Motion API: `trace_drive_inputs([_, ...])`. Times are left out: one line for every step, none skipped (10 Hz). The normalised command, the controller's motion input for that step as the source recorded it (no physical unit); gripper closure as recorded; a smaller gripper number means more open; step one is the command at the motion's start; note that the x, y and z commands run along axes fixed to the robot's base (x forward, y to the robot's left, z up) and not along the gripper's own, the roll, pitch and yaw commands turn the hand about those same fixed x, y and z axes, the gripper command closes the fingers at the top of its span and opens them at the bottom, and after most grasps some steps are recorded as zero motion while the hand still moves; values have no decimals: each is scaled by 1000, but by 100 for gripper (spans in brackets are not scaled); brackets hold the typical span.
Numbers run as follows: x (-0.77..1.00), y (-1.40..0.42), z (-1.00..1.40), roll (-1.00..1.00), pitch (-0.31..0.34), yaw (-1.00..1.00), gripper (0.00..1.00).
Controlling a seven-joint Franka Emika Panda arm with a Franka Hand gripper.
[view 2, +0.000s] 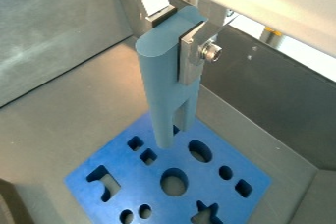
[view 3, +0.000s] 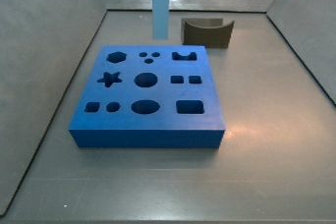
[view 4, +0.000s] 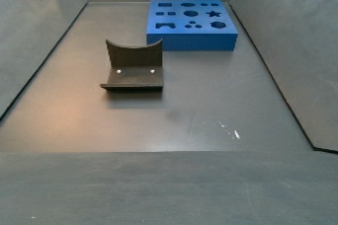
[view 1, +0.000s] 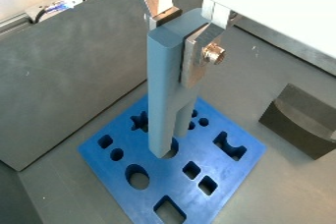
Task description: Insert the square-circle object.
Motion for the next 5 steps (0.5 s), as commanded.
trace_drive_inputs([-400, -706, -17, 359, 3, -120, 100])
trace_drive_inputs([-417, -714, -37, 420, 0, -34, 100])
trace_drive_inputs([-363, -600, -97, 403, -3, -191, 100])
trace_drive_inputs([-9, -154, -174, 304, 0, -817, 100])
trace_drive_inputs([-66, 0, -389, 183, 3, -989, 100])
